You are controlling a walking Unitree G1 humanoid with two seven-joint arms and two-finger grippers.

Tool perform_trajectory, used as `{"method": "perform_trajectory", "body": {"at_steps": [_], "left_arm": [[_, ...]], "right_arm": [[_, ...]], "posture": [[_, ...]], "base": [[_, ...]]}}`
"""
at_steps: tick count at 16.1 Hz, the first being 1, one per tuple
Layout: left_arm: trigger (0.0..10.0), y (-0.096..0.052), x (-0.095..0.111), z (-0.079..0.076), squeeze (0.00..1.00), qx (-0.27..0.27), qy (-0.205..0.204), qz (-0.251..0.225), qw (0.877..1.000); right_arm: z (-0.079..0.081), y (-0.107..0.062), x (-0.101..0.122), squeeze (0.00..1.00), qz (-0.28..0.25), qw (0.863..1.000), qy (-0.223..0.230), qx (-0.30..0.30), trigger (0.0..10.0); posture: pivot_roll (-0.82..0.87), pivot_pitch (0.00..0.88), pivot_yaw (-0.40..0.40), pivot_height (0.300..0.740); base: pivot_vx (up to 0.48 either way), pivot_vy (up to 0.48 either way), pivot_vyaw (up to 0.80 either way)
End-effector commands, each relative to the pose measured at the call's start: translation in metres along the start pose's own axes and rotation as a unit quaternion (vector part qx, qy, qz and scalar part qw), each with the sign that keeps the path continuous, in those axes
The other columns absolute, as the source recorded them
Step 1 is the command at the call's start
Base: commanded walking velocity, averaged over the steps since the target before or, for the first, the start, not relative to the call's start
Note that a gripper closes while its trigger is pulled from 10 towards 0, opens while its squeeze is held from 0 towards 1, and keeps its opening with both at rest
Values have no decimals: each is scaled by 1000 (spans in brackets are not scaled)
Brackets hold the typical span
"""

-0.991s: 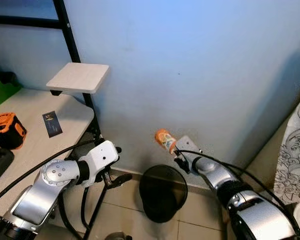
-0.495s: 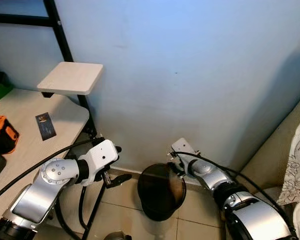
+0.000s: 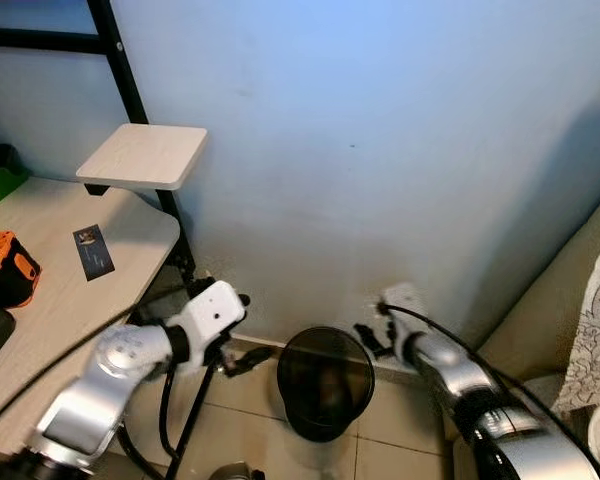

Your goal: Clean up the room

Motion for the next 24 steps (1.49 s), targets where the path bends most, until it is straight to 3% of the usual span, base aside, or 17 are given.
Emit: {"method": "perform_trajectory", "body": {"at_steps": [1, 4, 5, 7, 8, 11, 13, 15, 16, 19, 24], "left_arm": [[10000, -3, 7, 6, 0, 23, -10, -15, 1000], [10000, -6, 14, 21, 0, 125, -85, -67, 986], [10000, -6, 14, 22, 0, 128, -91, -70, 985], [10000, -7, 13, 27, 0, 185, -93, -71, 976], [10000, -6, 7, 31, 0, 232, -112, -62, 964], [10000, -8, 6, 25, 0, 243, -128, -63, 959], [10000, -13, 5, 28, 0, 263, -119, -63, 955], [10000, -26, 2, 44, 0, 323, -139, -74, 933], [10000, -29, 0, 47, 0, 333, -148, -74, 928], [10000, -30, -7, 46, 0, 339, -159, -59, 925], [10000, -29, -3, 45, 0, 337, -149, -65, 927]], "right_arm": [[-4, -3, 13, 1000, -41, 999, 15, -6, 10000], [-16, -31, 32, 1000, -154, 982, 91, -61, 10000], [-16, -33, 32, 1000, -157, 981, 93, -63, 10000], [-13, -52, 42, 1000, -204, 971, 107, -70, 10000], [-3, -68, 44, 1000, -219, 967, 119, -43, 10000], [2, -85, 47, 1000, -235, 965, 110, -24, 10000], [-1, -89, 54, 1000, -250, 960, 122, -28, 10000], [-1, -96, 61, 1000, -263, 956, 126, -39, 10000], [-1, -97, 62, 1000, -263, 955, 130, -43, 10000], [-2, -96, 60, 1000, -253, 955, 139, -63, 10000], [-13, -98, 65, 1000, -257, 953, 117, -111, 10000]], "posture": [[-25, 0, 50, 740], [-64, 0, 76, 740], [-64, 0, 76, 740], [-67, 0, 74, 740], [-58, 0, 70, 740], [-46, 0, 59, 740], [-34, 0, 46, 740], [-28, 0, 40, 740], [-23, 0, 40, 740], [-10, 0, 41, 740], [-7, 0, 24, 740]], "base": [[0, 0, 0], [0, 0, -440], [0, 0, -663], [0, 0, -663], [0, 0, -675], [0, 0, -679], [0, 0, -688], [0, 0, -684], [0, 0, -681], [0, 0, -688], [0, 0, -691]]}}
Point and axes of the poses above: a point about 5 cm out from each wrist's last joint towards the gripper, its own y axis pointing out of the wrist towards the gripper, its own x axis along the axis of the wrist's last joint, z = x × y, the point moved 5 cm from there along y, pointing out of the wrist towards the gripper, and after that the axes turned 1 degree about -y, right-handed, at the moved point
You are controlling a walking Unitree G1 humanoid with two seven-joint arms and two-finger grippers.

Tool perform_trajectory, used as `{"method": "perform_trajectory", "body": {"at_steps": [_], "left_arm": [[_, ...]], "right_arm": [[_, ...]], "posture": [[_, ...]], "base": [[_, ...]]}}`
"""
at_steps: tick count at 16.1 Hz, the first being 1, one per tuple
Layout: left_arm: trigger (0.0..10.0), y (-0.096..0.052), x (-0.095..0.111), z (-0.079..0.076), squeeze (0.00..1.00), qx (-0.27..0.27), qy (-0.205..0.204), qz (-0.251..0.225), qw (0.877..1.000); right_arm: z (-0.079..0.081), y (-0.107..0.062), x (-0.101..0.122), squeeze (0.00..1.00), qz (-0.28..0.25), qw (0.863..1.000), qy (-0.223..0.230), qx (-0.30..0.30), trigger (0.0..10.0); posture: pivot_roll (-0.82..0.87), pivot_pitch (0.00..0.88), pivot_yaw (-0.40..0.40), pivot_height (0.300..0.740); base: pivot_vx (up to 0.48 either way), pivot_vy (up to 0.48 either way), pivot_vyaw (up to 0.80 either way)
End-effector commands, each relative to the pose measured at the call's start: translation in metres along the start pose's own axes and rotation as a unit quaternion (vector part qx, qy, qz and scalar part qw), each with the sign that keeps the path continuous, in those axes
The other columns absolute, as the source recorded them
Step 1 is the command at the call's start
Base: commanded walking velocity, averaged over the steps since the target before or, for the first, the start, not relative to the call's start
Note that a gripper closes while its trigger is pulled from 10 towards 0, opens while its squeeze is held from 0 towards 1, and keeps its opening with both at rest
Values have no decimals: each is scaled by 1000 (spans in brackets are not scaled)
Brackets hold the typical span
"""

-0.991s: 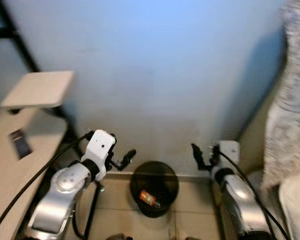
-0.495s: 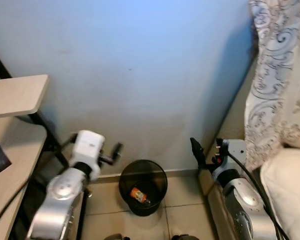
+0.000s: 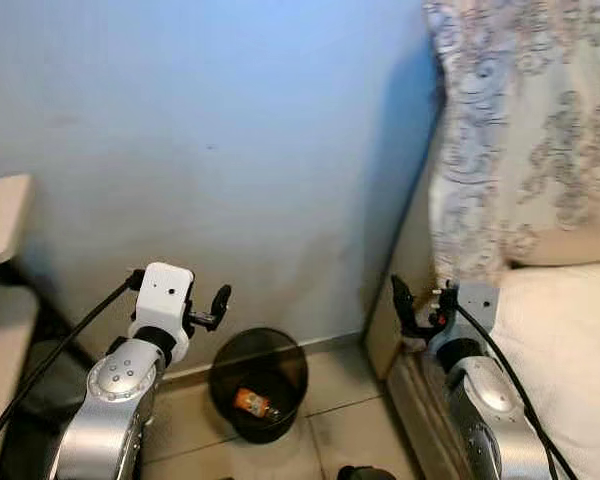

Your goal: Clean up the room

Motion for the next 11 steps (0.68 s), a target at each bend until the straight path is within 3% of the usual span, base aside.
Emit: {"method": "perform_trajectory", "body": {"at_steps": [1, 6, 11], "left_arm": [[10000, 1, 6, 0, 0, 6, 5, -11, 1000], [10000, 2, 8, -4, 0, 1, 6, -12, 1000], [10000, 4, 9, -2, 0, 2, 5, -13, 1000]], "right_arm": [[-4, 1, 8, 1000, -12, 1000, 0, -12, 10000], [-6, 2, 11, 1000, -16, 1000, -9, -23, 10000], [5, 1, 10, 1000, -14, 1000, -10, -8, 10000]], "posture": [[-7, 0, 20, 740], [-2, 0, 24, 740], [-29, 0, 38, 740]], "base": [[0, 0, -725], [0, 0, -744], [0, 0, -746]]}}
Point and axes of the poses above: a point about 5 cm out from each wrist's last joint towards the gripper, its own y axis pointing out of the wrist towards the gripper, its own x axis along the axis of the wrist's last joint, z = x × y, the point moved 5 cm from there along y, pointing out of the wrist towards the gripper, and after that the axes turned 1 degree about -y, right-handed, at the moved point
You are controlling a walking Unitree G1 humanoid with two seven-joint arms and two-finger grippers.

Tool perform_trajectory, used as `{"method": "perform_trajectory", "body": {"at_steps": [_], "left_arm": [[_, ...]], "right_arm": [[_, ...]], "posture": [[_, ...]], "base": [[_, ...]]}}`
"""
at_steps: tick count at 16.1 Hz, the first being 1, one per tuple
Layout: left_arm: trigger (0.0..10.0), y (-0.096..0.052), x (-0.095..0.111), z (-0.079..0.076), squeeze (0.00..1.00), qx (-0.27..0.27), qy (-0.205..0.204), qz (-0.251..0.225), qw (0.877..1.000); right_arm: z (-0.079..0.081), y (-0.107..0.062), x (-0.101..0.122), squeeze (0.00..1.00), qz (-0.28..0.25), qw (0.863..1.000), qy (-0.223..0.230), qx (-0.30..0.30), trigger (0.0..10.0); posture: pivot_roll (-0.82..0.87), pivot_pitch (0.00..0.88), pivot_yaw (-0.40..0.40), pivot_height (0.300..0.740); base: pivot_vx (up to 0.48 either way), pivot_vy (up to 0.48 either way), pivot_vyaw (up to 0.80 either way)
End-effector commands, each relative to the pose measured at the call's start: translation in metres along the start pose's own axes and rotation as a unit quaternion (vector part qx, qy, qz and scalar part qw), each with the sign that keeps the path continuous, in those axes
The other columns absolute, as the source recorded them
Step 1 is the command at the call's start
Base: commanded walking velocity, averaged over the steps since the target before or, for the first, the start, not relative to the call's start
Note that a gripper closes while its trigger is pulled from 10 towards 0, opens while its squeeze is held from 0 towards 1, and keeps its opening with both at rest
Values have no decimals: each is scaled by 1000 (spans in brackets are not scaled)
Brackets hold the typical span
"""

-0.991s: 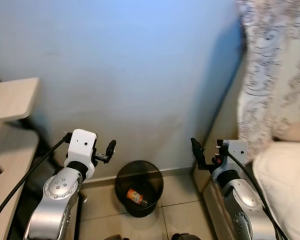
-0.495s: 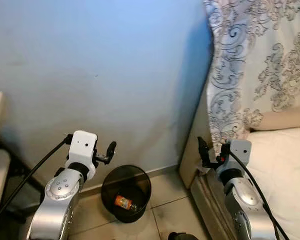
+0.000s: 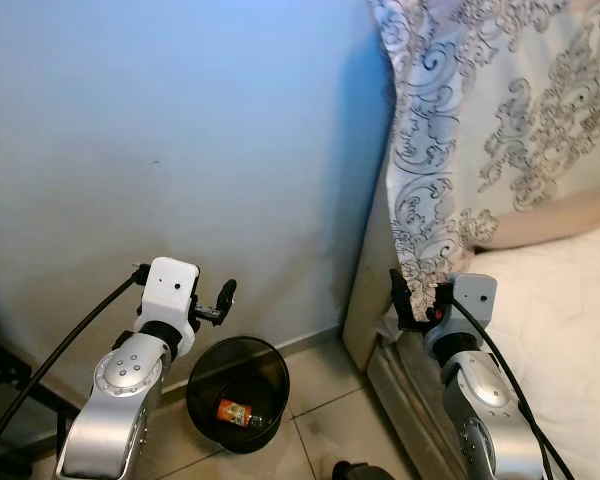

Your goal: Clean up the room

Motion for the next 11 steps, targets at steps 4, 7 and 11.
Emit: {"method": "perform_trajectory", "body": {"at_steps": [4, 7, 11], "left_arm": [[10000, 3, 2, -3, 0, -1, 4, -2, 1000], [10000, 0, 1, 1, 0, 3, 5, 0, 1000], [10000, 3, 4, -3, 0, -2, 12, -6, 1000]], "right_arm": [[-3, 0, 7, 1000, -7, 1000, -3, -6, 10000], [-5, -1, 4, 1000, -4, 1000, -2, -15, 10000], [-7, 1, 7, 1000, -10, 1000, -9, -18, 10000]], "posture": [[-30, 0, 34, 740], [-19, 0, 28, 740], [-26, 0, 24, 740]], "base": [[0, 0, -750], [0, 0, -750], [0, 0, -750]]}}
Point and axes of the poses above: a point about 5 cm out from each wrist's last joint towards the gripper, its own y axis pointing out of the wrist towards the gripper, its own x axis along the axis of the wrist's last joint, z = x × y, the point moved 5 cm from there along y, pointing out of the wrist towards the gripper, and after that the axes turned 1 degree about -y, right-handed, at the moved point
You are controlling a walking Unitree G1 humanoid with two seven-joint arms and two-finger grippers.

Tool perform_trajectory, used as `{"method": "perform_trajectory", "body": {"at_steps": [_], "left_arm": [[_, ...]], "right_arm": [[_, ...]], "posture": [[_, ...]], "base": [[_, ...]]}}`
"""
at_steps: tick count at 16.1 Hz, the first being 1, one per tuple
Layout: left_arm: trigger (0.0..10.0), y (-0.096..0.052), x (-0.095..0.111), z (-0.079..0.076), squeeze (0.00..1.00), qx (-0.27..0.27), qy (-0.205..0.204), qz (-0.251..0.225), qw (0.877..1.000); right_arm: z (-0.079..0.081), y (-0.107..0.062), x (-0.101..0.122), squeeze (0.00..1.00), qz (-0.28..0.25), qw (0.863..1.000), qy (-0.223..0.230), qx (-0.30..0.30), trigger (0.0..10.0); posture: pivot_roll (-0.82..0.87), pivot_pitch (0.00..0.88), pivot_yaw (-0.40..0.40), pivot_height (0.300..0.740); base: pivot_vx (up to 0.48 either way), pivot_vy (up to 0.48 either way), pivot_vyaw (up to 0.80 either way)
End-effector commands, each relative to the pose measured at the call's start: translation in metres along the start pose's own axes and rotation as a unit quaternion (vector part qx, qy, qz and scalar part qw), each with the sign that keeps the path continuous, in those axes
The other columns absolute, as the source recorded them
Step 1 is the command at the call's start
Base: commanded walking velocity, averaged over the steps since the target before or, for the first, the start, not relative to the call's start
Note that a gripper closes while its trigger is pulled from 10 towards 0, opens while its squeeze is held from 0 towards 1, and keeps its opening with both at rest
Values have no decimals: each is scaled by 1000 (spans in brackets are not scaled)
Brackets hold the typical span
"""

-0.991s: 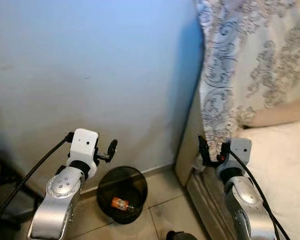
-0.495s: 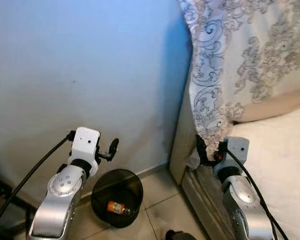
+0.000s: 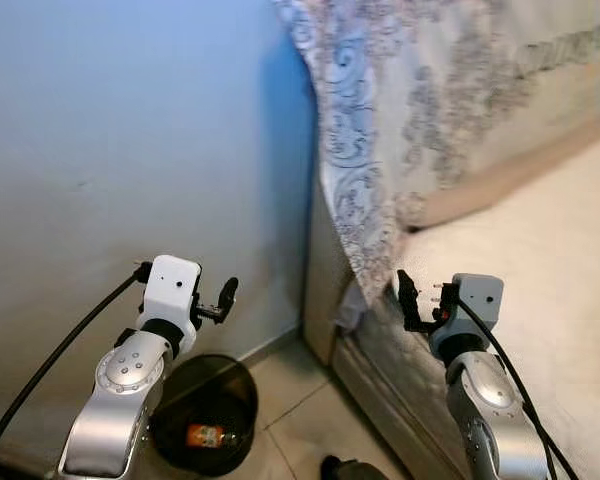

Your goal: Clean up the room

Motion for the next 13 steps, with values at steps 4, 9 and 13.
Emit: {"method": "perform_trajectory", "body": {"at_steps": [4, 9, 13], "left_arm": [[10000, 3, 3, -1, 0, 7, 6, -7, 1000], [10000, 5, 5, -1, 0, 10, 3, -16, 1000], [10000, 7, 7, -6, 0, 3, 14, -21, 1000]], "right_arm": [[-9, 3, 5, 1000, -7, 999, -5, -31, 10000], [-11, 3, 5, 1000, -5, 999, -7, -37, 10000], [-12, 5, 7, 1000, -10, 999, -14, -36, 10000]], "posture": [[-32, 0, 24, 740], [-32, 0, 17, 740], [-41, 0, 15, 740]], "base": [[0, 0, -750], [0, 0, -749], [0, 0, -747]]}}
Point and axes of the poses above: a point about 5 cm out from each wrist's last joint towards the gripper, its own y axis pointing out of the wrist towards the gripper, its own x axis along the axis of the wrist's last joint, z = x × y, the point moved 5 cm from there along y, pointing out of the wrist towards the gripper, and after that the axes turned 1 degree about -y, right-handed, at the moved point
